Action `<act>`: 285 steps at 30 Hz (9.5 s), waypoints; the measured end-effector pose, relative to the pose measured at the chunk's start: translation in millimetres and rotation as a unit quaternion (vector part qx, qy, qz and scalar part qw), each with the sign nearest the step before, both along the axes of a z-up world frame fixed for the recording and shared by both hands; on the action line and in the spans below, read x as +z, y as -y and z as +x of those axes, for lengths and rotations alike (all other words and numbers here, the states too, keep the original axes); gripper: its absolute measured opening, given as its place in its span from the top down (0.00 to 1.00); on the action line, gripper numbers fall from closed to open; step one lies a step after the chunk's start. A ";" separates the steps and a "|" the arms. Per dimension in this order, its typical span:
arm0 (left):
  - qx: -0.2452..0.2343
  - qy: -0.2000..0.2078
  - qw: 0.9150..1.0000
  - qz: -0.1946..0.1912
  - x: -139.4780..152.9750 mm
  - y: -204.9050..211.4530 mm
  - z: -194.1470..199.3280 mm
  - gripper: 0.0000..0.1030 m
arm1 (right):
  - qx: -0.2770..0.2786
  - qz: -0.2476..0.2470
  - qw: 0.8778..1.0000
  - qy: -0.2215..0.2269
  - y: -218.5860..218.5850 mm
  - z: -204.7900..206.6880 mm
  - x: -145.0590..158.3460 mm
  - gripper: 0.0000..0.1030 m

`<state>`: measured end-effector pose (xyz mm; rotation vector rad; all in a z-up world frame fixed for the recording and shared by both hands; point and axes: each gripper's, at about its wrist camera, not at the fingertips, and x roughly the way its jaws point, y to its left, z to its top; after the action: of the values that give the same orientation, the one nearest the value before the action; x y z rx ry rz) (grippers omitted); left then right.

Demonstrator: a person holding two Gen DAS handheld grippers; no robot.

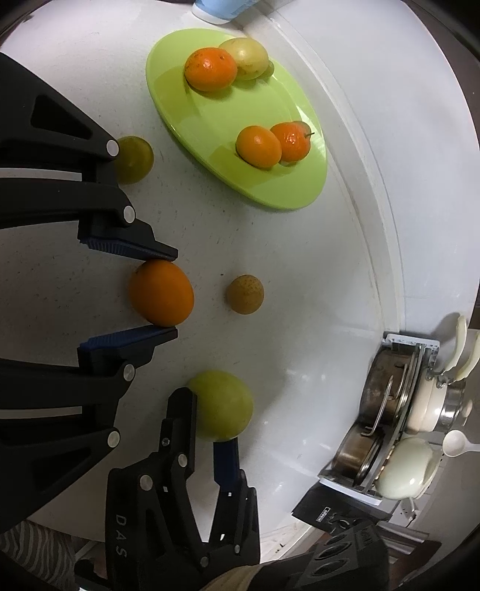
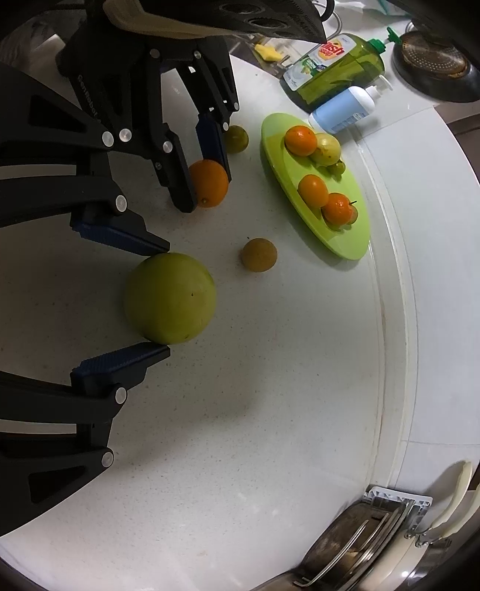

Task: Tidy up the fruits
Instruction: 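Carry the orange and pomelo in both tools onto the green plate, then open the left tool releasing the orange while the right tool releases the pomelo, then pull both open tools back from the plate toward the last loose fruits, then grasp the green tomato with the left tool while the right tool grasps the brown fruit, then carry the green tomato and brown fruit in both tools onto the green plate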

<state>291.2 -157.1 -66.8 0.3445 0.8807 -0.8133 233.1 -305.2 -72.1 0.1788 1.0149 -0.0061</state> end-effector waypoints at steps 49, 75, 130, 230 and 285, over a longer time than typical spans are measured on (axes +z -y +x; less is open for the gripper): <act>0.141 0.073 0.987 -0.033 72.8 -71.7 94.2 0.66 | 0.120 -0.011 0.986 0.115 -68.5 122.6 80.9 0.52; 0.142 0.032 0.989 0.026 41.6 -68.4 218.3 0.66 | 0.158 -0.006 0.986 0.057 -80.3 260.2 33.3 0.52; 0.253 0.124 0.959 -0.042 129.1 -95.1 26.4 0.31 | 0.101 -0.032 0.977 0.187 -56.9 69.5 123.2 0.41; 0.234 0.049 0.970 -0.044 38.4 -63.6 1.3 0.72 | 0.123 0.008 0.988 0.095 -39.6 60.6 36.3 0.74; 0.244 0.033 0.968 -0.054 44.9 -87.6 141.5 0.72 | 0.194 0.031 0.975 0.101 -91.9 202.4 46.4 0.74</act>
<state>432.7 -69.5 -22.0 0.0507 0.8083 -0.3875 435.5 -213.3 -25.7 0.0353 0.8338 0.3924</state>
